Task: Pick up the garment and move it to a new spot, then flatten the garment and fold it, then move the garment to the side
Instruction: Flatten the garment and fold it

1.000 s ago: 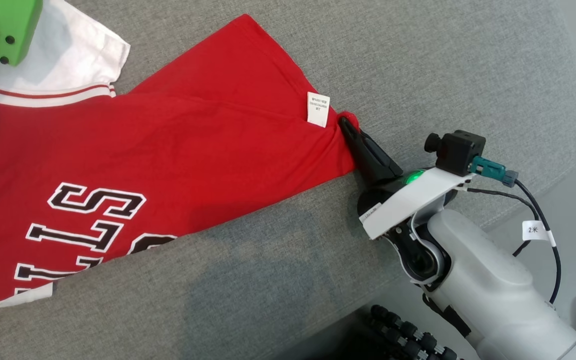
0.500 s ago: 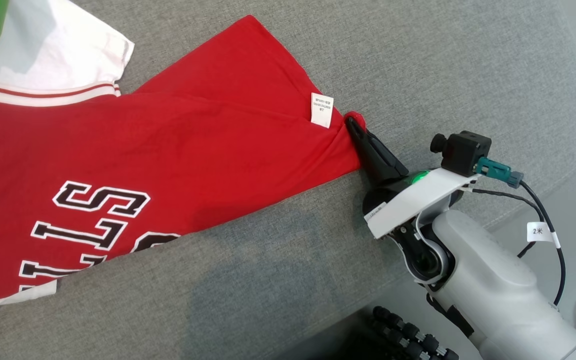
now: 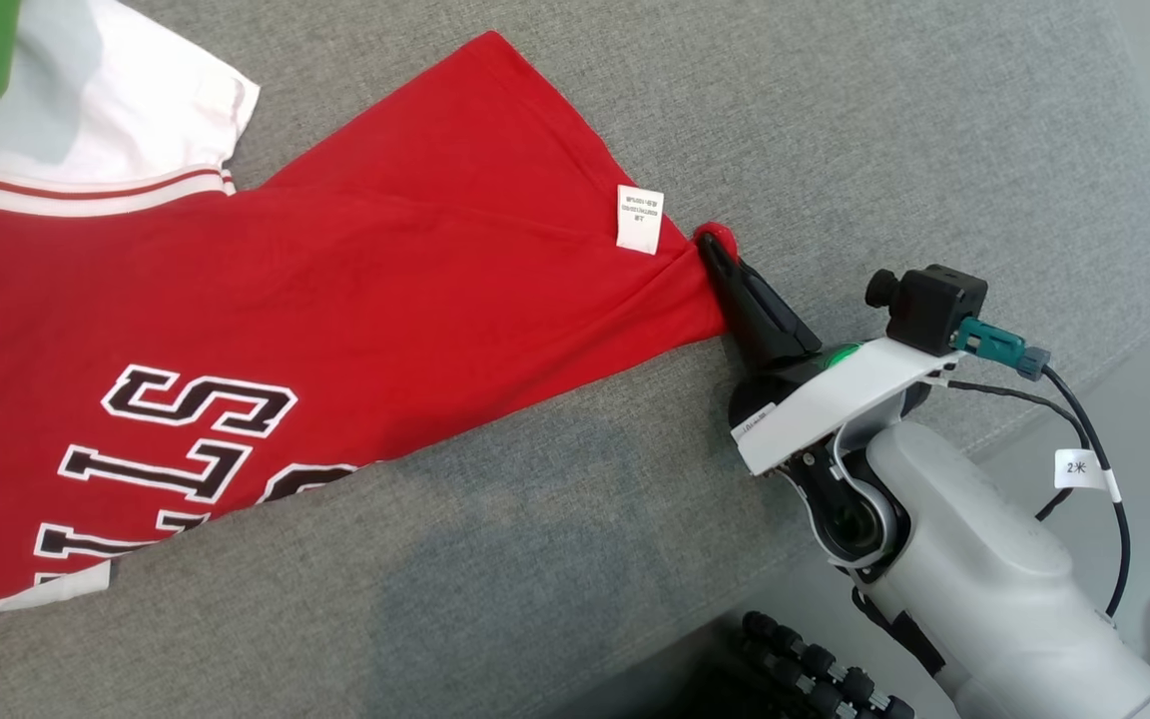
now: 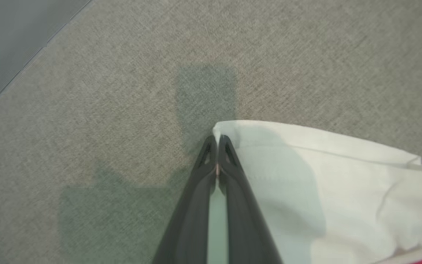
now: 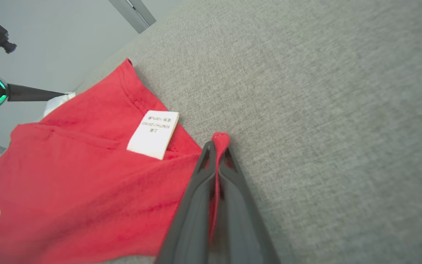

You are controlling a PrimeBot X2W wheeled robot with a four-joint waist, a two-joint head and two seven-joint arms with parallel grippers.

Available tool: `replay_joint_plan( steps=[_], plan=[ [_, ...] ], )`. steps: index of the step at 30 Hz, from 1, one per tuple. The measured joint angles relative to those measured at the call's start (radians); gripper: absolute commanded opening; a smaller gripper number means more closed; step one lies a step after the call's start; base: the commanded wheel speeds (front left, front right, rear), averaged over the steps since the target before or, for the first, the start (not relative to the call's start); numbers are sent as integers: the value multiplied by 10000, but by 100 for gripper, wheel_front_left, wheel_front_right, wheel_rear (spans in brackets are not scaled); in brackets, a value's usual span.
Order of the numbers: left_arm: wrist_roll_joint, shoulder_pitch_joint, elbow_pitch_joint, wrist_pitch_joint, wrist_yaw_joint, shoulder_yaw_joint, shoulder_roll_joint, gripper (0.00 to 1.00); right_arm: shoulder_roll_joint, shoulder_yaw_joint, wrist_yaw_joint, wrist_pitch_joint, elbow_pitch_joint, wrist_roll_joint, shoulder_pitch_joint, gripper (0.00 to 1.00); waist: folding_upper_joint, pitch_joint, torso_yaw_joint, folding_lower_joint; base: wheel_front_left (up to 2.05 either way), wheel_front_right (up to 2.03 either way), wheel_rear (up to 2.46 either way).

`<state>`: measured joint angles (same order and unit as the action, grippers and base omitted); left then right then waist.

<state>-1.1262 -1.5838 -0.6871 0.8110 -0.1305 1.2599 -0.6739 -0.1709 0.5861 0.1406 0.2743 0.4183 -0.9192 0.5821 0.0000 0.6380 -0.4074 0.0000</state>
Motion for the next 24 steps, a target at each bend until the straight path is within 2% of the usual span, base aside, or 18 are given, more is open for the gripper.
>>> replay_joint_plan(
  steps=[4,10,11,13,14,20,24],
  plan=[
    [-351,149,564,-27,17,-23,-117,0,-8,-169,-2,-12,29,125,-46,0,0,-58,84,0,0,0,0],
    [-965,398,1839,-2069,13,-385,-46,0,-278,-698,-79,-88,-196,236,-74,0,1,-324,320,0,0,0,0],
    [-1030,388,2217,-2859,15,-416,-71,0,-477,-907,-90,-98,-437,144,-58,0,0,-484,435,1,0,0,0],
    [-1012,373,2353,-3216,13,-407,-82,0,-583,-1007,-92,-100,-598,100,-12,0,1,-575,499,0,0,0,0],
    [-995,317,2579,-3986,13,-410,-146,0,-805,-1101,-90,-100,-934,-94,173,0,0,-784,635,1,0,0,0],
    [-945,58,2661,-6218,13,-462,-420,0,-1912,-1009,-92,-267,-1471,-809,941,0,1,-1587,1089,1,0,0,0],
    [-957,-46,2439,-7612,13,-552,-713,0,-2583,-991,-92,-790,-1732,-1430,1559,0,1,-2234,1409,0,0,0,0]
  ],
)
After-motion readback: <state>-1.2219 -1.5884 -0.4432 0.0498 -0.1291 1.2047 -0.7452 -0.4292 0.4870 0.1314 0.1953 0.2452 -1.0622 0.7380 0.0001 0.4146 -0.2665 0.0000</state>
